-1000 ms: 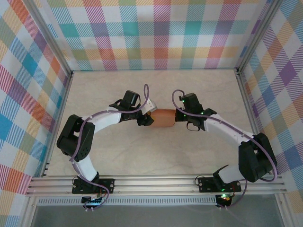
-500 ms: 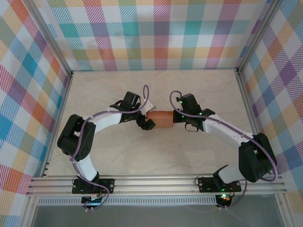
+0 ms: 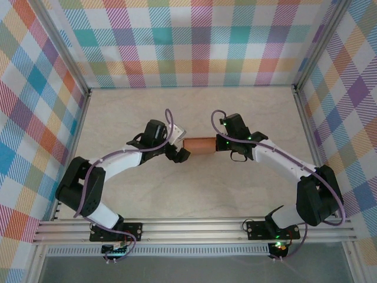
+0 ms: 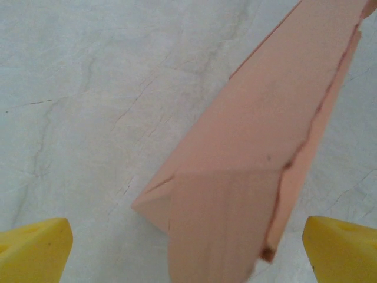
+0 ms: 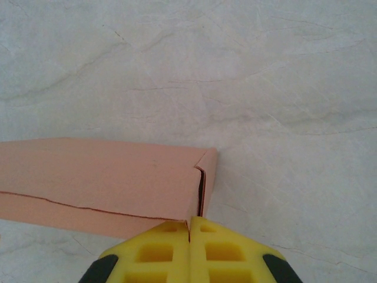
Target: Fold the paper box
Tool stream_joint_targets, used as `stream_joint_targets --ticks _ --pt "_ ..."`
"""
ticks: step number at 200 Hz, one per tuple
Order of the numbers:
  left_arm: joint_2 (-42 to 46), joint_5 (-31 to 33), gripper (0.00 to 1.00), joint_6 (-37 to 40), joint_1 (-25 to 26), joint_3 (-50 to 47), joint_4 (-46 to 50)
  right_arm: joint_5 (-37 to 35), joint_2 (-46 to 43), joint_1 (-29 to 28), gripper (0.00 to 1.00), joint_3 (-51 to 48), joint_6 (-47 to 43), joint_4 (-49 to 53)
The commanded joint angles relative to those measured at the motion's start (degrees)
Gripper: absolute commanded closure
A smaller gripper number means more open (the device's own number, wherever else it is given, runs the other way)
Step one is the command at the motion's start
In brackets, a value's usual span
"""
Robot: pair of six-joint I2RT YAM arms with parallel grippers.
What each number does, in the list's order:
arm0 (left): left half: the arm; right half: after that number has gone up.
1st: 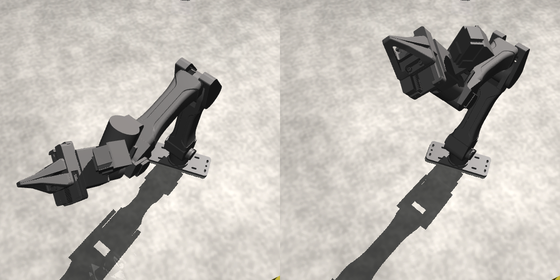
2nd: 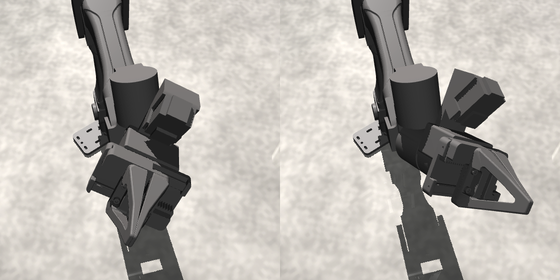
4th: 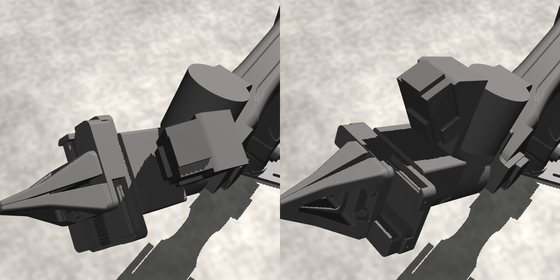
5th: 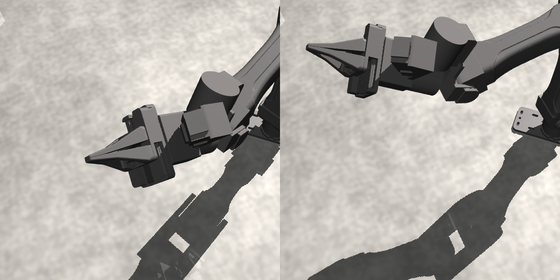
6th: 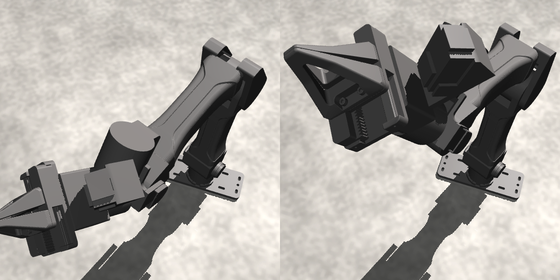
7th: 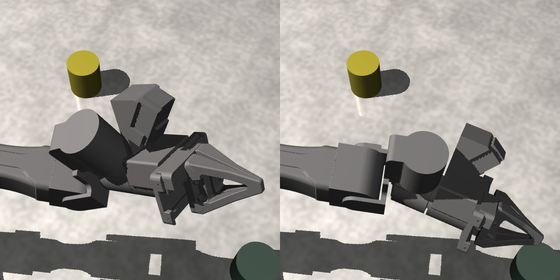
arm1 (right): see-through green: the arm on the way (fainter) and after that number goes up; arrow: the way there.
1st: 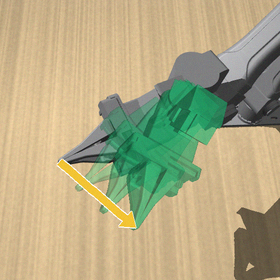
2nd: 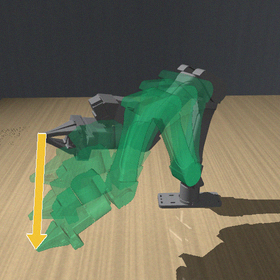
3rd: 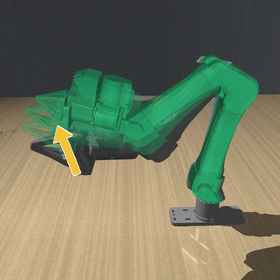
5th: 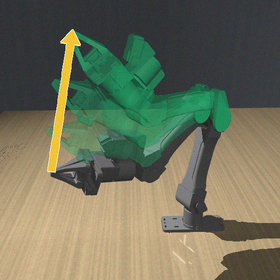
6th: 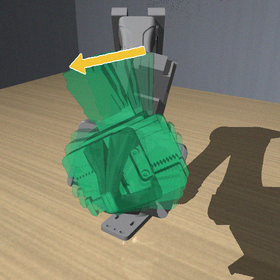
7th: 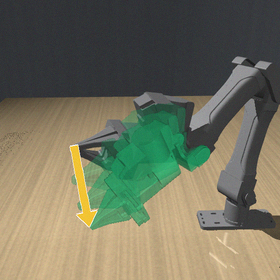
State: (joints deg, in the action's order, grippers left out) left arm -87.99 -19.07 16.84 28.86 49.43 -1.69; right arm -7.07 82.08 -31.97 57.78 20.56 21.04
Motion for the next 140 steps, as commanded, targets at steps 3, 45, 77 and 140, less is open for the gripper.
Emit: stream_joint_targets --ticks 3,45,77,140 --pt "3.92 1.01 0.0 -2.33 0.84 -2.76 -0.61 -0.84 0.3 -0.64 1.0 1.95 0.61 1.97" --pt "7.2 0.17 0.0 -4.66 0.8 -2.52 1.67 -1.19 1.79 -0.73 1.0 3.13 0.8 3.11" --pt "9.21 -0.11 0.0 -6.56 0.67 -1.15 4.77 -1.45 3.2 -0.74 1.0 4.33 1.13 3.92" --pt "12.26 10.94 0.04 -8.64 0.93 10.56 26.82 -1.63 6.35 -0.73 1.0 9.49 0.55 8.9"
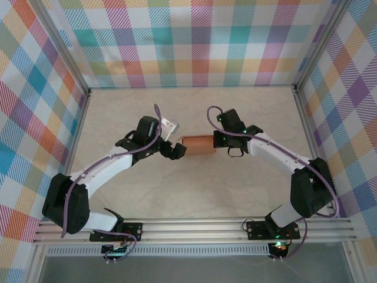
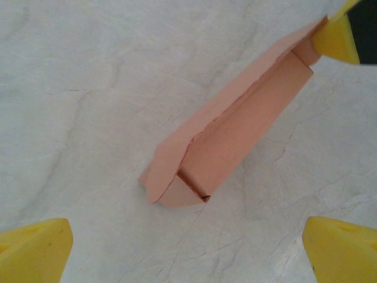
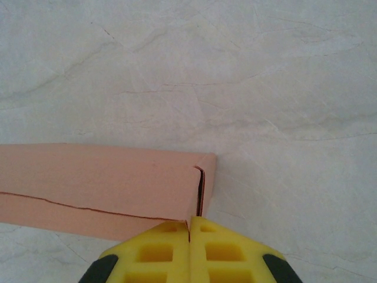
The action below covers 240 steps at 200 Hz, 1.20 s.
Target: Fold the paper box
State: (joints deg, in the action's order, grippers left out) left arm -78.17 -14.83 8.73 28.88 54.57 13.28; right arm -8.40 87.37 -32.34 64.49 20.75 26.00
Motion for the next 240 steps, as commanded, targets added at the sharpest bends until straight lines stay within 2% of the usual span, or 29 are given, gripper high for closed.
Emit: stream_joint_targets --ticks 1,20,42,71,92,130,173,192,211,228,240 --pt "2.38 6.99 0.05 -0.41 0.91 5.71 12.29 -0.3 1.1 -0.36 1.0 2.85 0.34 4.0" --pt "-0.16 10.7 0.13 1.04 0.9 10.05 17.82 -0.07 1.64 -0.36 1.0 3.34 0.42 4.4" --pt "-3.89 9.61 0.3 1.7 1.28 13.73 20.67 -0.25 2.11 -0.36 1.0 4.02 0.25 5.02" --pt "-7.3 7.73 0.4 4.59 4.13 18.02 22.75 0.23 3.28 -0.36 1.0 5.59 0.05 6.29" --pt "-9.89 8.9 0.5 6.01 4.6 20.77 23.85 0.3 3.76 -0.36 1.0 6.04 -0.18 6.77" --pt "-16.15 8.74 0.54 9.9 4.58 26.93 27.95 0.75 4.13 -0.36 1.0 6.18 0.06 6.99" --pt "-20.19 11.16 0.55 10.45 4.52 30.45 28.74 1.19 4.29 -0.36 1.0 6.53 -0.07 7.15" --pt "-20.83 11.31 0.62 10.48 4.51 31.01 28.93 1.44 4.57 -0.36 1.0 6.83 -0.1 7.16" --pt "-21.3 12.2 0.64 10.43 4.51 31.05 28.86 1.56 4.73 -0.38 1.0 6.88 -0.13 7.04" --pt "-21.6 13.55 0.75 10.19 4.51 31.29 29.0 1.46 4.63 -0.36 1.0 6.92 -0.1 7.07" --pt "-21.76 13.69 0.78 10.12 4.49 31.29 29.02 1.15 4.55 -0.36 1.0 6.83 -0.09 7.22"
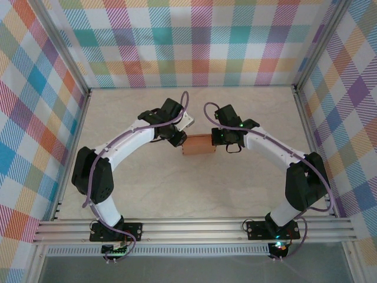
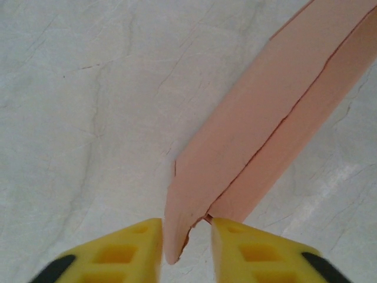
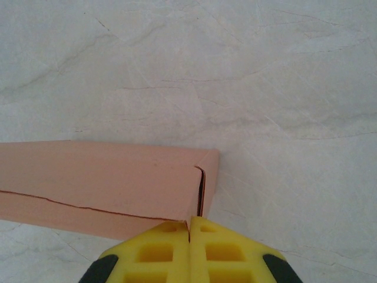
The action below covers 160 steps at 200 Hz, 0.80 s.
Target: Fold the paper box
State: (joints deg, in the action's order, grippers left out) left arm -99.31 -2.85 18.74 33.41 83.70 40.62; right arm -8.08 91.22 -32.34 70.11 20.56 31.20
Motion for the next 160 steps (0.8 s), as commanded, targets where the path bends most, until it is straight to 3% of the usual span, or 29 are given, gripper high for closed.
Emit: stream_joint_targets --ticks 1,65,122,160 --pt "-0.62 1.62 0.78 0.13 -0.02 2.12 1.67 0.76 0.71 -0.36 1.0 1.24 0.14 2.02" --pt "-1.2 -0.2 0.99 -2.36 -0.01 2.96 0.9 1.22 0.52 -0.36 1.0 1.44 0.01 2.03" --pt "-2.61 -3.57 1.0 -5.73 -0.1 6.04 2.98 1.08 1.05 -0.36 1.0 1.85 -0.43 2.56" --pt "-5.65 -5.87 1.0 -11.88 -0.97 10.3 6.13 0.44 1.37 -0.44 1.0 2.54 -0.73 3.17"
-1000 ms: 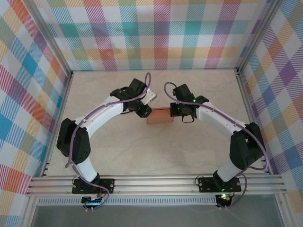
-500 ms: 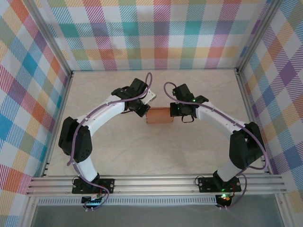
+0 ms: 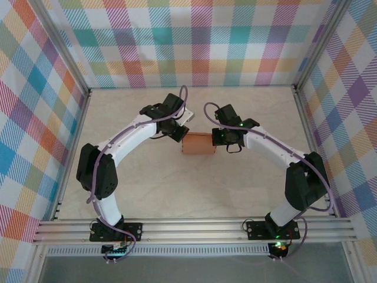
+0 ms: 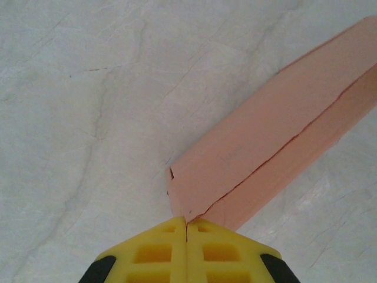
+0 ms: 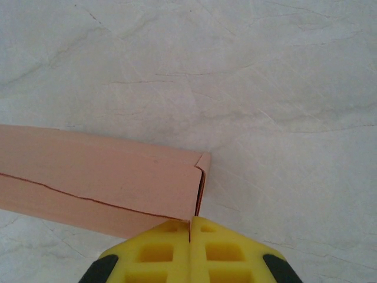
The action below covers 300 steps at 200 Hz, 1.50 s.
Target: Fold the paper box
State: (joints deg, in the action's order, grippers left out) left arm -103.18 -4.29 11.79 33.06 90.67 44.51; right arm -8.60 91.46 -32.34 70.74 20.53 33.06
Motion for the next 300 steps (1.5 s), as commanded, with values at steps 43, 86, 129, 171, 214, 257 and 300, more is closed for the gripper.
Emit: stream_joint_targets --ticks 43,86,129,171,214,257,300 --pt "-2.9 -7.74 1.0 -11.11 -2.22 3.68 2.25 0.78 1.83 -0.86 1.0 2.59 -1.45 1.64" --pt "-3.81 -14.3 1.0 -18.12 -5.32 5.69 2.19 0.6 2.49 -1.23 1.0 3.12 -1.73 1.93" --pt "-5.38 -15.74 1.0 -23.16 -6.09 6.39 2.69 0.6 2.58 -1.48 1.0 3.14 -1.55 1.87" --pt "-5.72 -16.3 1.0 -23.96 -6.16 5.44 1.88 0.53 2.66 -1.5 1.0 3.13 -1.47 1.76" --pt "-6.21 -16.72 1.0 -23.6 -6.16 4.62 1.57 0.57 2.75 -1.43 1.0 3.0 -1.15 1.66" --pt "-2.23 -14.93 1.0 -20.57 -5.65 -3.97 -5.2 0.64 1.89 -1.5 1.0 0.28 0.2 -1.59" --pt "1.9 -14.81 1.0 -20.47 -4.88 -13.65 -14.71 1.34 0.33 -1.5 1.0 -3.81 1.18 -6.96"
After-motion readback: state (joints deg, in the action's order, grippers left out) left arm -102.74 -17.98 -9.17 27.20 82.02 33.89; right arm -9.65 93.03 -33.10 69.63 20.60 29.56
